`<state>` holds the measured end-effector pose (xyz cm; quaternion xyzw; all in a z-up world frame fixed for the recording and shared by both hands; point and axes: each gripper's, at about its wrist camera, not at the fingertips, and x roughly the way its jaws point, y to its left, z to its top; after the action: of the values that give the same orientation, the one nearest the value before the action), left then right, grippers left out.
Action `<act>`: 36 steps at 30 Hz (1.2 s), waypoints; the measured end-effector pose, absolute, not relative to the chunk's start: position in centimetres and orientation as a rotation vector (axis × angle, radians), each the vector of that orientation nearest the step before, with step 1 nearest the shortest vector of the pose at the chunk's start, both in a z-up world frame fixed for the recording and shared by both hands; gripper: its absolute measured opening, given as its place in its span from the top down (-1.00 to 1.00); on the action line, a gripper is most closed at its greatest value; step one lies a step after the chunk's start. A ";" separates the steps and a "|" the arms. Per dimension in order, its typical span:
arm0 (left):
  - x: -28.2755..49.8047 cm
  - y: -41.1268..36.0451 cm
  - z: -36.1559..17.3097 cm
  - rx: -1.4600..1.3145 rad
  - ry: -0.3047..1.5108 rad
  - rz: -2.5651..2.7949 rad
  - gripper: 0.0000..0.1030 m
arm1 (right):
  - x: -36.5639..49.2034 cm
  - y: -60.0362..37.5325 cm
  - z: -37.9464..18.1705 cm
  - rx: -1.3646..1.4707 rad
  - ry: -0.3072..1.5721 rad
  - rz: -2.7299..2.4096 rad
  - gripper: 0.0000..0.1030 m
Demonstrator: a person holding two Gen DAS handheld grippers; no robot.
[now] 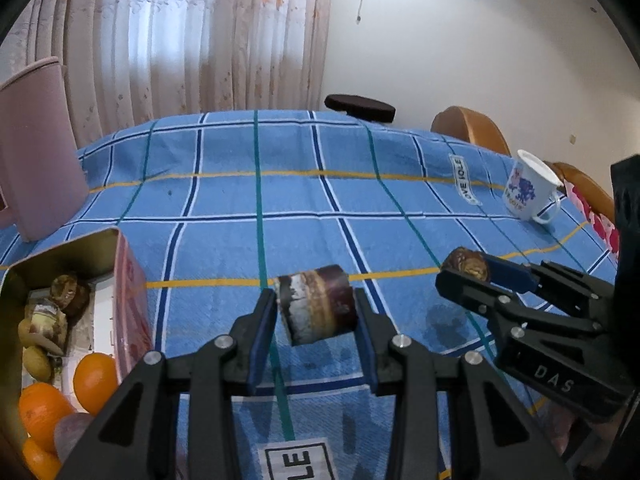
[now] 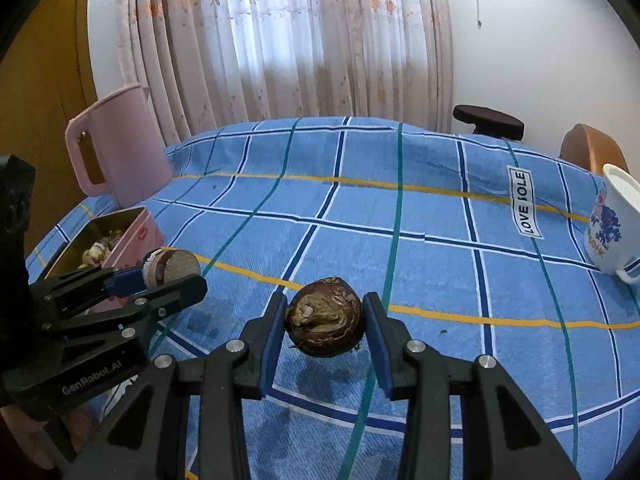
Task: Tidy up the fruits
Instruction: 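Lift the striped cylinder and brown fruit off the table with both tools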
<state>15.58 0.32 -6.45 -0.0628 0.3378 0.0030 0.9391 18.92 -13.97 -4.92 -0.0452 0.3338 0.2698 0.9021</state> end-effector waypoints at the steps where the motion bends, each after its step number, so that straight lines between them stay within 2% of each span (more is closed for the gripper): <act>1: 15.4 0.3 -6.4 -0.124 0.681 0.010 0.24 | 18.8 -14.1 -4.8 -0.091 0.682 0.558 0.21; 36: 12.5 -1.2 -4.6 -0.012 0.504 0.081 0.24 | 16.4 -15.0 -3.2 -0.082 0.515 0.569 0.20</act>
<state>12.46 -1.23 -4.61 -0.0060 0.2492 0.0402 0.9676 16.36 -15.04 -3.18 -0.0402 0.2513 0.2777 0.9264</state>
